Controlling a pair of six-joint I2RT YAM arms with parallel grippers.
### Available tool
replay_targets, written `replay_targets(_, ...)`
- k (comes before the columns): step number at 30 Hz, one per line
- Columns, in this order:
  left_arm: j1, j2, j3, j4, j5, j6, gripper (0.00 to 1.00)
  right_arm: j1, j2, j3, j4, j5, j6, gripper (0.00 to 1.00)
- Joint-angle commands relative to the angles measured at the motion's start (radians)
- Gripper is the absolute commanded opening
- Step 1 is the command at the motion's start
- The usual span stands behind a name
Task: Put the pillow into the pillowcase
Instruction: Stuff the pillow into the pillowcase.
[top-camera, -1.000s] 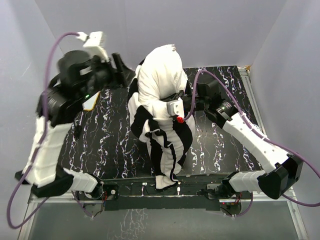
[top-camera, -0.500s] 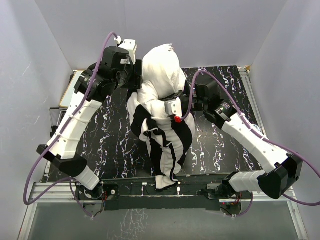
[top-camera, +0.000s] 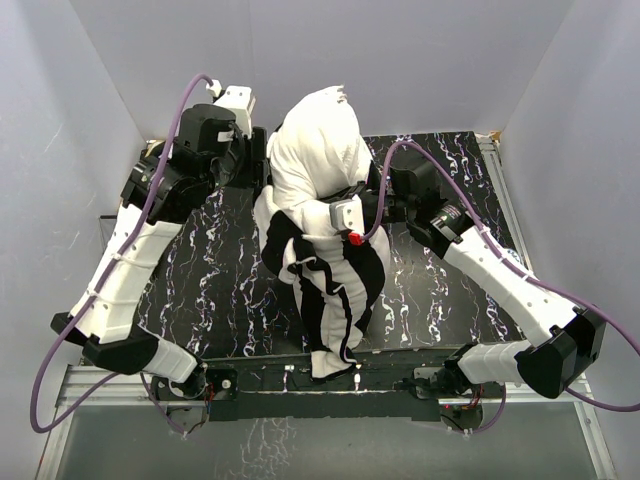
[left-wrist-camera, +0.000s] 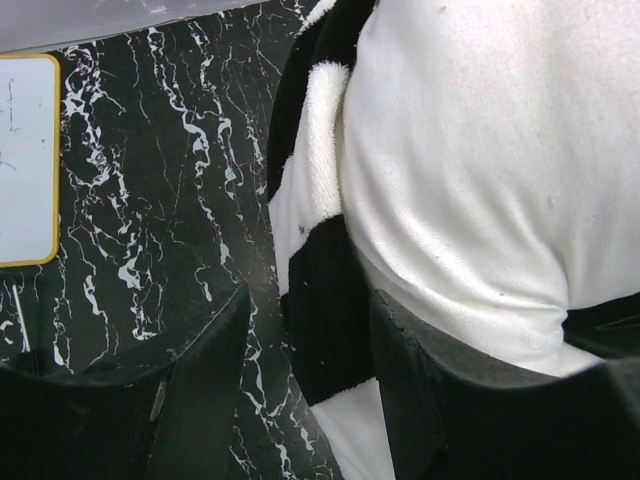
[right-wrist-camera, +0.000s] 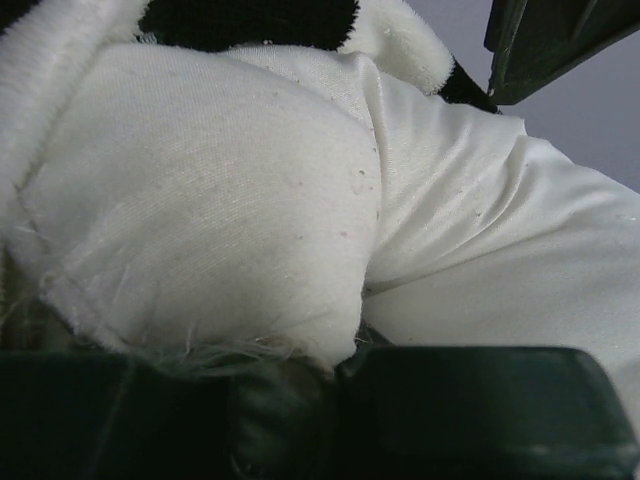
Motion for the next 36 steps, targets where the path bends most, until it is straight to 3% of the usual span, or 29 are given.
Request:
replay_targets(1, 0.004, -0.010, -0.014, -0.023, 0.000, 0.000, 0.50, -0.003, 0.078, -0.093, -0.378, 0.095, 0.075, 0.18)
replay_targets(11, 0.006, 0.058, -0.057, 0.028, 0.108, -0.011, 0.54, -0.001, 0.072, -0.097, -0.384, 0.090, 0.076, 0.18)
replay_targets(13, 0.008, 0.074, -0.056, 0.022, 0.086, 0.003, 0.30, -0.001, 0.069, -0.097, -0.386, 0.092, 0.074, 0.18)
replay_targets(14, 0.008, 0.078, -0.040, 0.012, 0.057, 0.016, 0.02, -0.002, 0.068, -0.097, -0.388, 0.097, 0.074, 0.18)
replay_targets(15, 0.009, 0.079, -0.016, -0.003, 0.027, 0.031, 0.00, -0.001, 0.065, -0.097, -0.389, 0.102, 0.074, 0.18)
replay_targets(18, 0.009, 0.065, 0.129, -0.039, -0.021, 0.060, 0.00, -0.002, 0.065, -0.098, -0.392, 0.120, 0.071, 0.18)
replay_targets(22, 0.008, -0.006, 0.226, 0.019, 0.065, 0.043, 0.00, -0.001, 0.080, -0.088, -0.391, 0.120, 0.074, 0.18)
replay_targets(27, 0.009, -0.147, 0.077, 0.279, 0.339, -0.028, 0.00, -0.001, 0.102, -0.075, -0.384, 0.131, 0.093, 0.18)
replay_targets(32, 0.009, -0.139, -0.002, 0.455, 0.594, -0.148, 0.00, 0.002, 0.138, -0.044, -0.379, 0.158, 0.131, 0.18)
replay_targets(36, 0.013, -0.136, -0.181, 0.674, 0.719, -0.279, 0.00, 0.011, 0.171, 0.062, -0.425, 0.043, 0.161, 0.21)
